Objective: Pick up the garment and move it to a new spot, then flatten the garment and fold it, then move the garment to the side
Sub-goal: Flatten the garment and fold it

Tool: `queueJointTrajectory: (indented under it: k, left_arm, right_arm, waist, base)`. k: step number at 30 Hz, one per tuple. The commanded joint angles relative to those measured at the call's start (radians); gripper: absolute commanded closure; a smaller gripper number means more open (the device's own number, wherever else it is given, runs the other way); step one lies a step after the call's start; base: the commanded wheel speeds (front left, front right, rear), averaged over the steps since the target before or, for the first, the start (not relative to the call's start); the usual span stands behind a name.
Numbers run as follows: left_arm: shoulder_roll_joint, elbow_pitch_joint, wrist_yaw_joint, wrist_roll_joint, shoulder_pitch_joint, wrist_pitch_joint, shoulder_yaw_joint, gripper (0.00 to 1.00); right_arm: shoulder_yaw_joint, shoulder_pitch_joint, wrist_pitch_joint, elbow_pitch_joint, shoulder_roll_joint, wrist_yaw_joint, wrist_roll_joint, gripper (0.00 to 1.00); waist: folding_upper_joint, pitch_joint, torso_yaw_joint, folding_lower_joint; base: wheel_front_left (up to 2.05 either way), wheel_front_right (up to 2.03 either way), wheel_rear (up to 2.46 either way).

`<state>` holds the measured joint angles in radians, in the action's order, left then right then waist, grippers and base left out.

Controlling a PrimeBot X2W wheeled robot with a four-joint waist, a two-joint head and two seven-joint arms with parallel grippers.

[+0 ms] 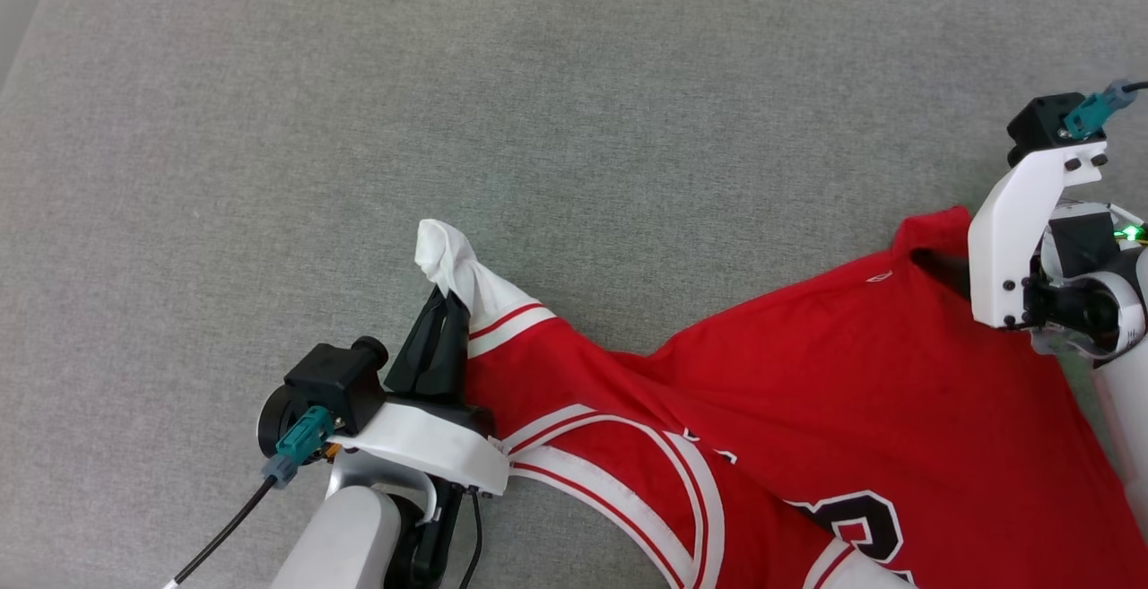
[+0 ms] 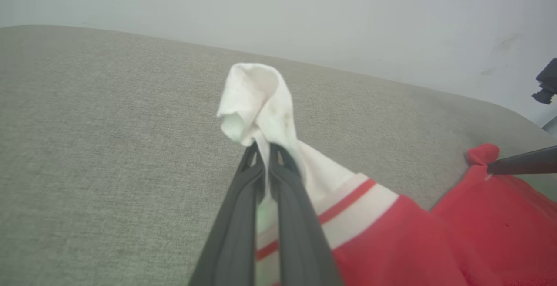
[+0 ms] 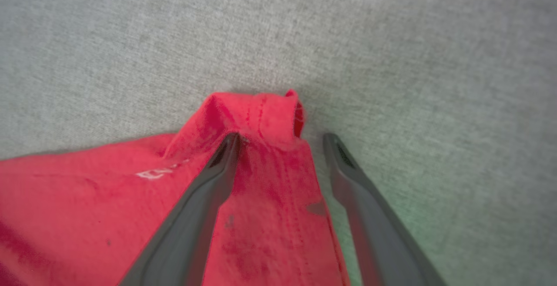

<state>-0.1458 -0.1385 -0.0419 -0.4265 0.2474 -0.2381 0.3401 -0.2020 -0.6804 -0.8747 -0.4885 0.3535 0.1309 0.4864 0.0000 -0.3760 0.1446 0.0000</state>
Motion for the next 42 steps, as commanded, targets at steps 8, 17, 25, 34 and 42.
queueJointTrajectory:
  k: [8, 17, 25, 34, 42]
  left_arm:
    - [-0.008, -0.031, 0.007, -0.009, -0.004, -0.015, -0.019, 1.0]
    - [-0.089, 0.006, -0.01, -0.02, 0.027, 0.013, -0.085, 1.0]
    - [-0.157, -0.033, 0.006, -0.054, 0.213, 0.092, -0.147, 1.0]
    - [-0.184, -0.24, 0.05, -0.076, 0.569, 0.157, -0.166, 1.0]
    - [-0.199, -0.345, 0.057, -0.051, 0.888, 0.162, -0.168, 1.0]
  right_arm:
    - [-0.066, 0.041, -0.003, -0.08, -0.029, 0.0, 0.05, 1.0]
    - [-0.029, 0.024, 0.277, 0.016, -0.002, 0.0, 0.039, 1.0]
    - [0.05, -0.011, 0.497, 0.043, -0.053, -0.001, -0.019, 1.0]
    - [0.111, -0.19, 0.611, 0.013, -0.085, -0.001, -0.08, 1.0]
    - [0.162, -0.429, 0.658, 0.003, -0.068, -0.001, -0.092, 1.0]
  waist:
    - [0.0, 0.041, -0.002, 0.0]
    - [0.0, 0.184, -0.069, 0.0]
    - [0.0, 0.26, -0.131, 0.0]
    - [0.0, 0.197, -0.171, 0.0]
    - [0.0, 0.053, -0.18, 0.0]
  base:
    - [0.0, 0.0, 0.0]
    - [0.0, 0.0, 0.0]
    - [0.0, 0.0, 0.0]
    - [0.0, 0.0, 0.0]
    - [0.0, 0.0, 0.0]
